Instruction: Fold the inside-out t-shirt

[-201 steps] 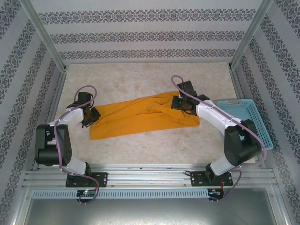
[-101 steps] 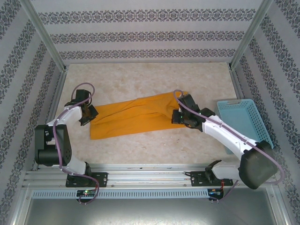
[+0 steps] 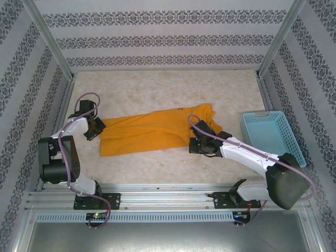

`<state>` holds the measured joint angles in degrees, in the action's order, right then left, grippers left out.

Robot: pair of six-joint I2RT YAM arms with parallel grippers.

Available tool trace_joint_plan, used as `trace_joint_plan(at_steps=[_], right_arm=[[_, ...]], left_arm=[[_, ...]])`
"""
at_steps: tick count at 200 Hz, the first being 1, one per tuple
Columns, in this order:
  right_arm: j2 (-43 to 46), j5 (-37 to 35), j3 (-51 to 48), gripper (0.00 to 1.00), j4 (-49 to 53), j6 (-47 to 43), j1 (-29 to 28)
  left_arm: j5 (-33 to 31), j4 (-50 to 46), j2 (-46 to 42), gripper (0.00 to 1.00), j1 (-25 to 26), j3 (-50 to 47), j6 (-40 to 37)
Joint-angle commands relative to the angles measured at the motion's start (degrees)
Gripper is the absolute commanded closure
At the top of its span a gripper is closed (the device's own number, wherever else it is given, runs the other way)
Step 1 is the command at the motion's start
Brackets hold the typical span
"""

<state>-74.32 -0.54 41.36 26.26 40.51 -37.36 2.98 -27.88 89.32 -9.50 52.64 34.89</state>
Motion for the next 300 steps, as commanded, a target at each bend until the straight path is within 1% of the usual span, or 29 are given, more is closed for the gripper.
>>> trace_joint_plan(at_steps=[1,13,27,38,57,81,91,112,136,143,185,195,226,246,272,300], right_arm=[[0.9,-1.37,2.5,0.72,3.48,-1.38,1.08],[3.49,-2.22,4.6,0.62,6.77,-3.68,3.54],[7.08,-3.1,5.89,0.56,8.21,-6.06,7.45],[8.79,-2.03,6.13,0.53,7.67,-7.37,11.58],[6.72,2.18,7.66,0.53,6.21,-8.82,18.61],[-0.5,7.57,10.32,0.56,3.88,-8.76,23.94],[-3.29,9.58,10.9,0.57,2.13,-8.21,24.82],[-7.48,10.27,11.61,0.57,-0.81,-7.64,25.06],[-11.34,8.5,12.89,0.59,-0.65,-7.77,25.04],[-11.95,7.65,12.75,0.6,-0.6,-7.97,25.05],[-11.84,2.48,12.57,0.81,-0.28,-10.15,24.99],[-12.18,1.66,13.13,0.84,-0.13,-10.6,25.05],[-14.11,0.9,15.5,1.0,1.27,-11.27,25.07],[-12.14,-0.15,15.5,1.0,1.78,-11.44,25.08],[-6.11,-1.57,14.76,1.0,4.48,-12.25,24.9],[1.5,-3.44,13.35,1.0,8.31,-12.91,23.5]], left_arm=[[0.07,-1.1,-0.87,0.97,-0.57,1.18,-0.25],[-0.48,-1.78,-2.47,0.87,-0.55,0.6,-0.52],[-0.61,-2.05,-4.77,0.76,-0.52,-0.65,-0.67],[0.07,-1.68,-6.25,0.71,-0.39,-1.75,-0.56],[1.14,-1.74,-6.88,0.67,0.69,-2.72,-0.68],[1.5,-2.09,-5.91,0.63,2.96,-3.33,-0.98],[1.73,-1.97,-5.66,0.62,3.36,-3.67,-1.02],[1.54,-1.59,-5.0,0.58,3.61,-4.51,-1.66],[2.6,-1.41,-2.84,0.58,3.65,-4.23,-2.15],[3.09,-1.31,-2.3,0.59,3.71,-4.12,-2.26],[3.34,-1.18,-0.39,0.7,4.12,-2.73,-2.38],[3.29,-1.29,-0.1,0.72,4.09,-2.26,-2.46],[3.23,-1.56,1.11,0.86,4.06,-0.95,-2.34],[2.71,-1.65,1.15,0.92,4.06,-0.53,-2.16],[2.04,-2.0,1.38,1.0,4.12,0.16,-2.18],[1.7,-2.33,1.47,1.0,4.11,0.61,-2.03]])
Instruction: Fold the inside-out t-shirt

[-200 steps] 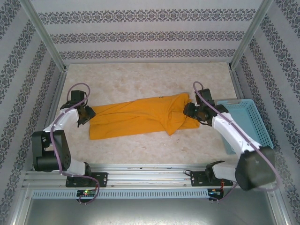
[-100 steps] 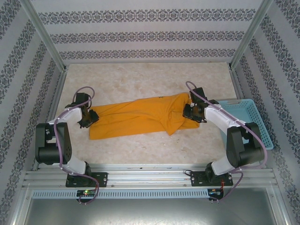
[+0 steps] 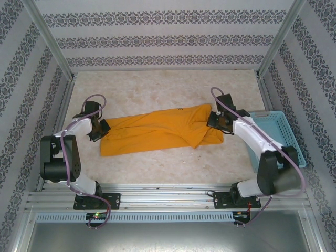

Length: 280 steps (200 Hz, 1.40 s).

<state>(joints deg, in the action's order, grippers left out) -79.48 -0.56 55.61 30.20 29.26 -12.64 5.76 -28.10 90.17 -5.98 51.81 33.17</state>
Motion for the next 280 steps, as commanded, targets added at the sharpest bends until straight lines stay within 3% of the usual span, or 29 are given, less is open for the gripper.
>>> trace_joint_plan(at_steps=[1,50,81,117,145,174,212,239,280], right_arm=[[6.9,-3.5,-0.97,1.0,4.49,-1.65,-1.27],[12.39,-4.38,-1.44,1.0,6.07,-1.74,-1.78],[6.34,-2.76,5.13,1.0,3.5,-2.58,-0.3],[-4.77,-2.16,20.39,1.0,4.14,-4.93,1.56],[-6.64,-2.78,25.71,1.0,5.28,-5.61,1.46],[-2.01,-3.78,18.34,1.0,5.09,-4.85,-0.22],[7.21,-3.14,-0.54,1.0,3.91,-0.71,-2.23],[9.16,-1.28,-10.34,1.0,2.3,2.16,-2.49],[4.61,-0.27,-10.73,1.0,-0.07,3.41,-2.2]], left_arm=[[-1.13,-2.12,0.62,1.0,0.56,1.44,-0.35],[-1.4,-4.1,-0.82,1.0,0.61,4.88,0.22],[-1.67,-6.19,-0.57,1.0,0.48,10.49,0.58],[-1.41,-7.62,2.38,1.0,-0.32,18.04,1.16],[-1.06,-7.47,3.13,1.0,-1.47,20.37,1.29],[-0.57,-5.16,3.08,1.0,-2.21,17.32,0.82],[0.25,-1.1,2.15,1.0,-2.55,8.93,1.15],[-1.25,0.5,2.26,1.0,-2.77,3.72,0.49],[-0.11,2.44,4.96,1.0,-2.99,1.05,1.33]])
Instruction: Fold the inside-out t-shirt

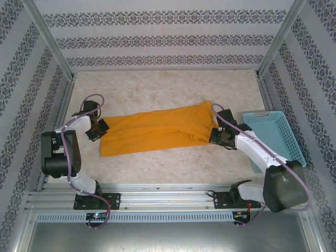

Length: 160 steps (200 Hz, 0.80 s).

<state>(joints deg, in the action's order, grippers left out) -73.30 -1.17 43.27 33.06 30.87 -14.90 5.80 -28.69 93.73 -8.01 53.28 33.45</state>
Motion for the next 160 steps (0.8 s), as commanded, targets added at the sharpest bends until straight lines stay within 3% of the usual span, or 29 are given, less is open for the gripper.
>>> trace_joint_plan(at_steps=[1,72,113,160], right_arm=[[-1.58,0.27,1.85,1.0,-2.84,1.72,0.09],[3.45,-2.71,17.4,1.0,4.37,-1.5,-0.42],[6.13,-3.28,5.45,1.0,1.97,3.05,-4.64],[1.53,-0.48,-6.35,1.0,-5.42,6.84,-4.9]], left_arm=[[-0.12,3.03,1.43,1.0,-0.95,-0.39,1.02],[-1.18,-4.14,-0.19,1.0,-1.5,15.59,0.34],[-1.04,-0.23,1.28,1.0,-2.59,9.87,0.64],[-0.71,3.09,4.86,0.98,-3.32,4.13,0.05]])
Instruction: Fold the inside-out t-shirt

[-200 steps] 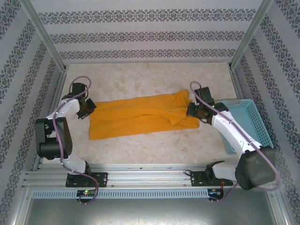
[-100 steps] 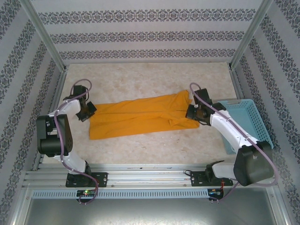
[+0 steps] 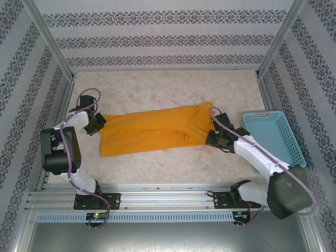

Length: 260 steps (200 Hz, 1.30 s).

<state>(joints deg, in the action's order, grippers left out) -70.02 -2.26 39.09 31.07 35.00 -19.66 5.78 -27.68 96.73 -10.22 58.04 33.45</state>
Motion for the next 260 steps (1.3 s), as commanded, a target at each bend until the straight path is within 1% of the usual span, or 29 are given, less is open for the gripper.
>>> trace_joint_plan(at_steps=[1,11,19,29,33,50,56,68,79,105,116,127,143,169,192,226,260], right_arm=[[-1.86,0.65,-2.13,1.0,-3.41,2.66,-0.13],[-2.47,0.34,-1.44,1.0,-3.06,2.06,0.17],[-2.41,-0.15,-0.4,1.0,-2.31,1.31,0.55],[-1.86,-1.05,1.42,0.86,-0.66,0.27,1.37],[-1.53,-1.46,2.32,0.79,-0.03,-0.29,1.62],[0.28,-3.94,6.83,0.58,2.94,-3.21,2.45],[0.56,-5.08,8.68,0.53,3.79,-4.31,2.54],[0.06,-6.69,13.08,0.48,5.02,-6.64,2.72],[-1.63,-6.02,16.1,0.45,3.87,-8.46,2.99],[-10.4,-0.17,23.83,0.45,-0.02,-10.05,3.8],[-15.22,2.37,27.12,0.45,-1.94,-9.58,4.17],[-21.0,6.43,30.76,0.46,-3.02,-8.63,5.27],[-28.53,10.58,35.17,0.48,-5.27,-7.23,6.36],[-39.99,11.74,41.71,0.52,-5.94,-6.54,8.69],[-46.61,11.4,45.5,0.56,-6.34,-5.83,11.63],[-54.17,12.16,51.5,0.62,-5.24,-6.18,14.44],[-55.98,10.1,53.81,0.7,-4.75,-5.95,16.2]], left_arm=[[-0.69,2.01,2.01,0.98,-1.16,-0.64,0.0],[-0.26,1.19,2.71,0.94,-1.29,0.13,-0.25],[0.03,0.9,2.77,0.88,-1.3,0.37,-0.32],[-0.17,0.55,2.11,0.78,-1.3,0.36,-0.16],[-0.32,0.29,1.64,0.73,-1.28,0.35,-0.07],[-1.06,-1.19,-0.94,0.62,-1.3,0.97,-0.27],[-1.24,-1.9,-2.05,0.57,-1.25,1.47,-0.36],[-1.68,-3.28,-4.35,0.49,-0.97,2.41,-0.59],[-2.06,-4.22,-6.46,0.45,-0.23,3.1,-0.67],[-0.79,-3.6,-8.84,0.42,3.62,4.81,-0.15],[-0.09,-3.07,-7.87,0.41,5.58,5.78,-0.05],[0.81,-1.99,-6.09,0.41,7.29,6.77,-0.15],[3.01,0.73,-2.94,0.41,8.02,7.51,0.19],[3.64,4.33,2.46,0.41,7.75,8.72,0.08],[4.51,7.08,7.33,0.44,7.26,10.17,-0.4],[5.71,8.93,13.31,0.56,4.08,11.0,0.93],[6.08,9.82,15.4,0.66,-0.39,10.08,1.76]])
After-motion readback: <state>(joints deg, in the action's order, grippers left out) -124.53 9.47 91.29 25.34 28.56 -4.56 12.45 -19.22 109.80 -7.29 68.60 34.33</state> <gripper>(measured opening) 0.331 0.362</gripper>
